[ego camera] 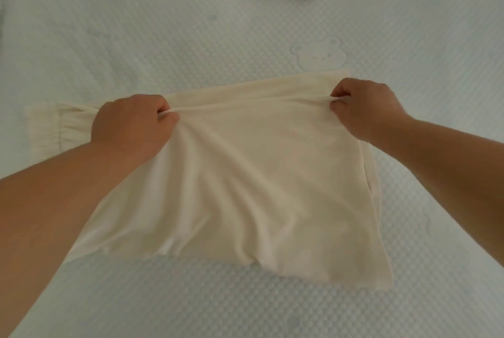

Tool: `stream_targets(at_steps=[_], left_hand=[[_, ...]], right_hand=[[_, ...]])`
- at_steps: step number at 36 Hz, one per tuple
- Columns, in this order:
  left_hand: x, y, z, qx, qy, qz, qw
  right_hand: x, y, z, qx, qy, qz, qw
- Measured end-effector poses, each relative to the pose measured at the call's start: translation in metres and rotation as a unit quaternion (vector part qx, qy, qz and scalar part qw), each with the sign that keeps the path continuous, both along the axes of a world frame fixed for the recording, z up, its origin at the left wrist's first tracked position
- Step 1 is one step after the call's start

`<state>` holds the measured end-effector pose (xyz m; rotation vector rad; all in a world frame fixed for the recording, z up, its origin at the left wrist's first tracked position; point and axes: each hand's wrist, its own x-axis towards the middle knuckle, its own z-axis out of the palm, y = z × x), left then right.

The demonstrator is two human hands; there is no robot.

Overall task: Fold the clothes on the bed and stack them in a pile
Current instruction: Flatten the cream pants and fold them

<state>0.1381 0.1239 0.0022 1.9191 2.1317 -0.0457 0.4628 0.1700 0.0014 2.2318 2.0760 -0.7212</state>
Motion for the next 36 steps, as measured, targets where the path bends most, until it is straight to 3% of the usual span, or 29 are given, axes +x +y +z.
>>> stream_targets(at_steps=[10,15,20,30,36], left_hand=[[-0.010,-0.001,-0.009,-0.060,0.154,-0.091,0.982],[-0.015,-0.006,-0.016,-0.085,0.151,-0.099,0.980],[-0.012,-0.016,-0.022,-0.052,0.137,-0.099,0.984],[-0.010,-0.021,-0.025,-0.004,0.138,-0.097,0.986],[-0.023,-0.024,-0.024,0.029,0.058,-0.095,0.993]], right_hand=[[0.008,-0.006,-0.014,0.002,-0.145,0.205,0.968],[0.003,-0.008,-0.010,-0.020,-0.171,0.198,0.965],[-0.002,-0.009,-0.010,-0.003,-0.200,0.205,0.958],[0.006,-0.024,0.002,0.113,-0.124,0.204,0.964],[0.008,-0.035,0.025,0.190,-0.020,0.190,0.963]])
